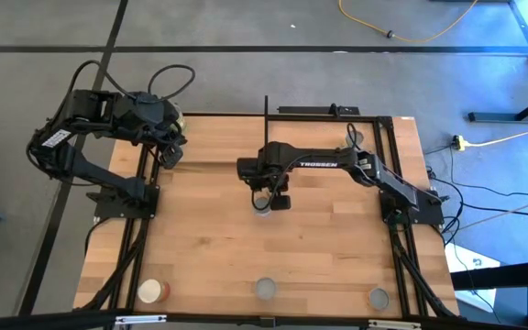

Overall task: Pick and place cans onto a shelf
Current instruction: Put the canned oranges on the shelf

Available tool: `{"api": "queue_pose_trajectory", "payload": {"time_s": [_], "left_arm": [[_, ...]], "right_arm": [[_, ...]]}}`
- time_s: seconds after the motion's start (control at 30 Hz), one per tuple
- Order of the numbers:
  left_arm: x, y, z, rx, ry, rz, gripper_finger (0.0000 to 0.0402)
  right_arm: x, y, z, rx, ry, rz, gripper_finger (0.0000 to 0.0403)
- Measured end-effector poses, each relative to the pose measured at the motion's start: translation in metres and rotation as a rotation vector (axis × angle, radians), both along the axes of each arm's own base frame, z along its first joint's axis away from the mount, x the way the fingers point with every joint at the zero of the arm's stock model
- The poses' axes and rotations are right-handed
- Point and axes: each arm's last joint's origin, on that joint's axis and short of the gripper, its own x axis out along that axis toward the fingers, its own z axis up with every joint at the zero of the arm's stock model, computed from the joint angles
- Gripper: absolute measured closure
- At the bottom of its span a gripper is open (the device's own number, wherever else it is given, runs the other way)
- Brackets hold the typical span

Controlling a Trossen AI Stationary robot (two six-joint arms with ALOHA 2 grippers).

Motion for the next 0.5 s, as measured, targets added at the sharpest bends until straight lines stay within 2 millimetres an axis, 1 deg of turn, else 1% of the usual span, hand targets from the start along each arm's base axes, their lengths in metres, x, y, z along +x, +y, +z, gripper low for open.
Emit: {"api": "queue_pose_trajectory", "payload": {"time_s": [0.1,0.5], "left_arm": [[0.0001,0.0000,0.0000,0.000,0.000,0.000,0.0355],[0.0000,0.0000,0.0000,0.000,0.000,0.000,0.0355]], "right_arm": [[0.0000,0.0000,0.0000,0.002,0.001,0.023,0.0403],[0.0048,-0.0001,-0.0002,0.002,-0.048,0.023,0.0403]]}}
